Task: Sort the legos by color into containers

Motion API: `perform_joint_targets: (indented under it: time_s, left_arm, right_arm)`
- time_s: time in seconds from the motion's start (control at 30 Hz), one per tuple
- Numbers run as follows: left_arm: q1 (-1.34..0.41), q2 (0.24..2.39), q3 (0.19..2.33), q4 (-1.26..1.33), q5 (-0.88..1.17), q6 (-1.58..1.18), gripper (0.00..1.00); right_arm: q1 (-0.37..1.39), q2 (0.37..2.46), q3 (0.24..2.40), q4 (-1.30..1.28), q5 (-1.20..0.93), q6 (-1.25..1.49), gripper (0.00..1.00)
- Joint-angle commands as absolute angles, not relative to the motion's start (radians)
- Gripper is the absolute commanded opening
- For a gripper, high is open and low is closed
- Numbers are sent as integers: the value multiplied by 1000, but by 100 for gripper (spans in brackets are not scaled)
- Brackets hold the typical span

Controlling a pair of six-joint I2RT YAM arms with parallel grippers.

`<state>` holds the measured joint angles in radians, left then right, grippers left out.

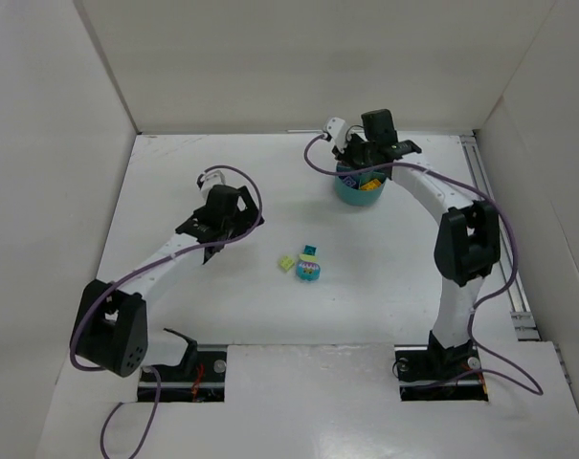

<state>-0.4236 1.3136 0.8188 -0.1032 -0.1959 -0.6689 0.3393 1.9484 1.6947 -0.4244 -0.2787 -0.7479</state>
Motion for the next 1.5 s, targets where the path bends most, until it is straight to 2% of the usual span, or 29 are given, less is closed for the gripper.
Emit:
perform_joint_targets:
  time_s: [0.0,0.4,0.43,0.67,0.83,1.2,1.33,1.37,1.47]
  left_arm:
    - [-411,1338,877,-63,-175,-632,100]
    - [-411,1410,917,-54,-137,-601,100]
    - [-411,1410,917,-54,-137,-601,100]
    - [-411,1410,917,-54,-127,-601,100]
    - [-411,1401,917,-54,-127,-601,100]
    - [-411,1358,890,-72,-81,-592,100]
    - [-411,1325,859,-81,-58,-583,100]
    - [-411,1325,847,-81,-58,-583,100]
    - [-420,1284,830,-81,-48,-583,100]
  right_arm:
    - [331,1980,1804,-456,-250,-776,1]
    - [302,2059,1890,-474,-170,-776,1]
    - [293,2059,1890,-474,-170,-785,4]
    - [293,2080,1910,-465,-152,-785,8]
    - [293,2089,1910,-465,-152,-785,22]
    - [293,2048,1919,-456,-161,-785,39]
    - [319,1971,1850,-465,-170,-785,48]
    - [348,1945,1786,-437,-170,-785,57]
    - [399,1818,1656,-391,-183,-775,74]
